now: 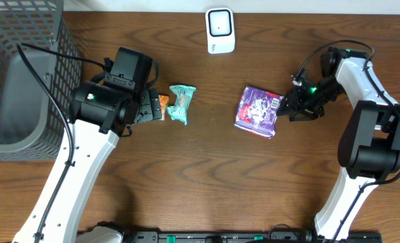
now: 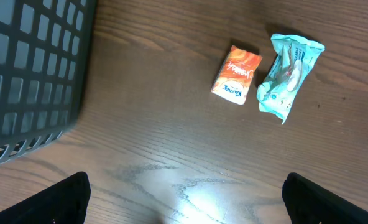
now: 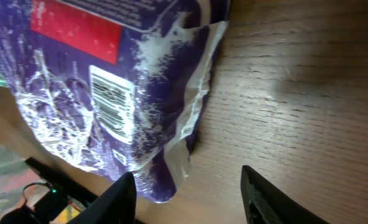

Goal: Scan the item barcode

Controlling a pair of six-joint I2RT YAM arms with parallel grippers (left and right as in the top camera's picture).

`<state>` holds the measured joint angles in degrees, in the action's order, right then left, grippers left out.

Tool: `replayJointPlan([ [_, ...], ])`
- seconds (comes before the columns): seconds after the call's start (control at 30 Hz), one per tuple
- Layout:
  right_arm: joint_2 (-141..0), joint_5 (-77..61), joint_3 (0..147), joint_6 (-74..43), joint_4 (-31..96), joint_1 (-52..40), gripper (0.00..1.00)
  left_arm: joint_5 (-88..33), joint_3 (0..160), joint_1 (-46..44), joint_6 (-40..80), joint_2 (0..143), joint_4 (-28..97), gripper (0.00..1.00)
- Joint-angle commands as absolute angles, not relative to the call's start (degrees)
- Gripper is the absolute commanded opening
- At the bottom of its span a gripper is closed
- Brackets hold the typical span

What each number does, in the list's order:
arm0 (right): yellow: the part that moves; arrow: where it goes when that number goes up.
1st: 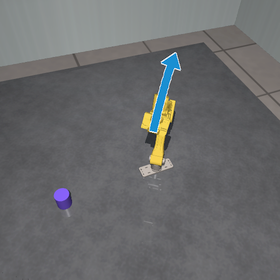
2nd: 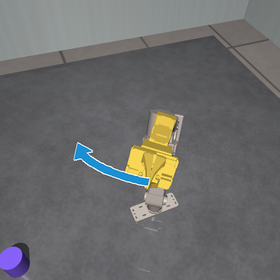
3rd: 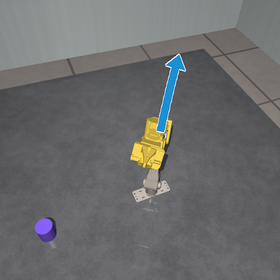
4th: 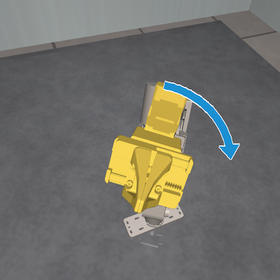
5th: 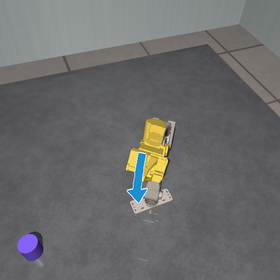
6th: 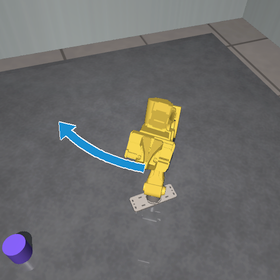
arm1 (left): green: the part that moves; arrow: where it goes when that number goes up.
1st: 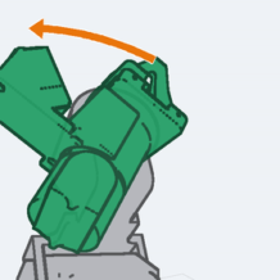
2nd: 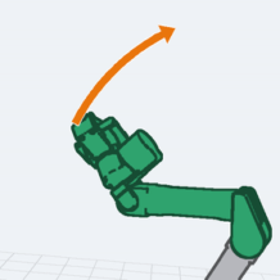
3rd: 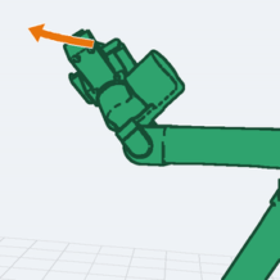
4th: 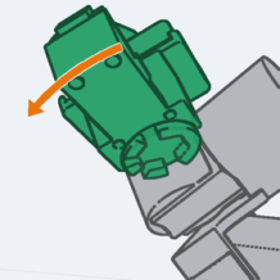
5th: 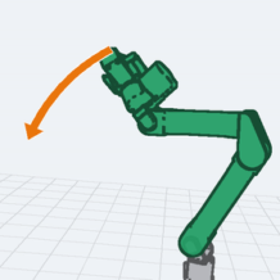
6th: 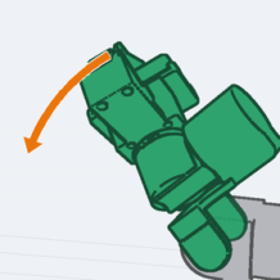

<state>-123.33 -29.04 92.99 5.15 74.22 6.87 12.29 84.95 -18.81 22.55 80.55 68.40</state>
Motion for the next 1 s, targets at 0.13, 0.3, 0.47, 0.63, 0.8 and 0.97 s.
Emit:
replayJointPlan([
  [0.13, -123.22, -27.73, 94.02, 4.73, 74.32, 5.28, 0.55, 12.43, 85.41, -18.50, 23.05, 80.27, 68.55, 0.98],
  [0.3, -123.22, -27.70, 93.97, 4.73, 73.23, 3.73, 0.61, 12.43, 85.41, -18.50, 23.05, 80.27, 68.55, 0.98],
  [0.47, -123.22, -27.73, 93.95, 4.71, 72.58, 2.39, 0.62, 12.43, 85.41, -18.50, 23.05, 80.27, 68.55, 0.98],
  [0.63, -123.22, -27.70, 93.95, 3.64, 72.62, 0.27, 0.62, 12.43, 85.41, -18.50, 23.05, 80.27, 68.55, 0.98],
  [0.8, -123.22, -26.13, 93.95, 2.63, 71.31, -1.83, 0.62, 12.43, 85.41, -18.50, 23.05, 80.27, 68.55, 0.98],
  [0.97, -123.22, -17.04, 93.95, -4.45, 69.32, -3.05, 0.62, 12.43, 85.41, -18.50, 23.05, 80.27, 68.55, 0.98],
])
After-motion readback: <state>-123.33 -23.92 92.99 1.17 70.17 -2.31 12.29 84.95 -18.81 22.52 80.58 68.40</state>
